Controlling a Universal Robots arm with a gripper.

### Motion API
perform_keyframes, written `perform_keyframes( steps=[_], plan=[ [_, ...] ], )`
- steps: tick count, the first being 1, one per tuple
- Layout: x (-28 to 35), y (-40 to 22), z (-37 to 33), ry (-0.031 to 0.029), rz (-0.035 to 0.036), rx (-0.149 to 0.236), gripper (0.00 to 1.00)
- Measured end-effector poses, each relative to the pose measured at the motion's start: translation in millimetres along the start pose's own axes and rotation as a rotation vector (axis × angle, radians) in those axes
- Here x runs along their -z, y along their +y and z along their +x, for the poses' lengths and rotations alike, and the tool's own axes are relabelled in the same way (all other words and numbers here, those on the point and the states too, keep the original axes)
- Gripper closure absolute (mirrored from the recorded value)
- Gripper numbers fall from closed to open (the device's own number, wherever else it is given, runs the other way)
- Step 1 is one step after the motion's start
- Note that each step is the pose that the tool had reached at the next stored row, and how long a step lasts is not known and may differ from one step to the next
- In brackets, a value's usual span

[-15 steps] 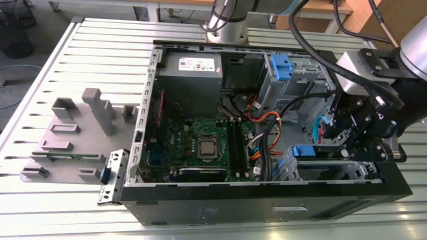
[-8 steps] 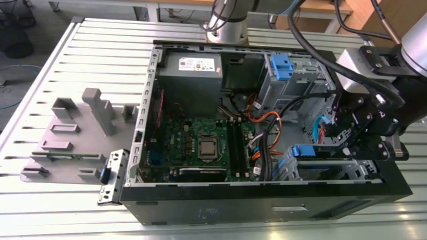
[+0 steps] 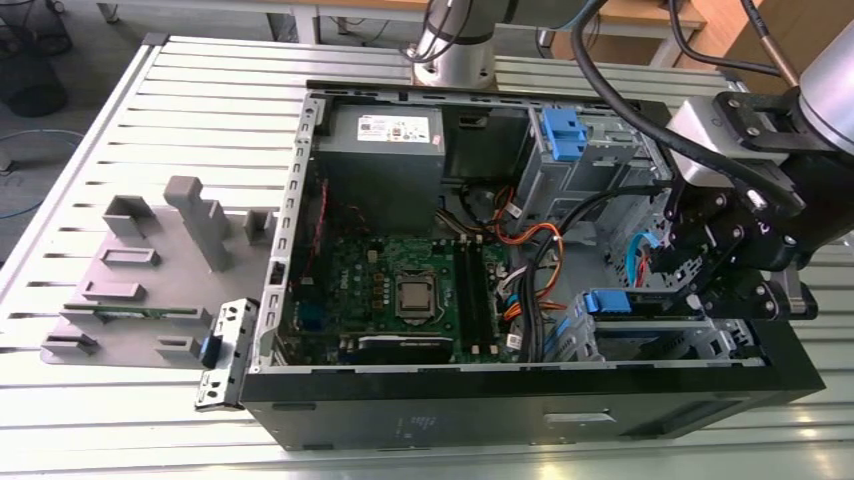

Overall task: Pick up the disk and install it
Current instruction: 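Insert the disk into the insertion slot, then insert the first disk wire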

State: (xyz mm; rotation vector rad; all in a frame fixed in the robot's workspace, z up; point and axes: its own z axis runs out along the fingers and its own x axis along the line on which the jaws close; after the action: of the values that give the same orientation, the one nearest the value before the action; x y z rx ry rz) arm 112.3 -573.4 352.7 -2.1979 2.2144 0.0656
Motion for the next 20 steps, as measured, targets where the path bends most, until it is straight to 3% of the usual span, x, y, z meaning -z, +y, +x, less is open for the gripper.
perform_keyframes(
  steps=[20],
  plan=[
    [2.5,0.0,-0.1,0.0002,0.0,0.0,0.58]
  ],
)
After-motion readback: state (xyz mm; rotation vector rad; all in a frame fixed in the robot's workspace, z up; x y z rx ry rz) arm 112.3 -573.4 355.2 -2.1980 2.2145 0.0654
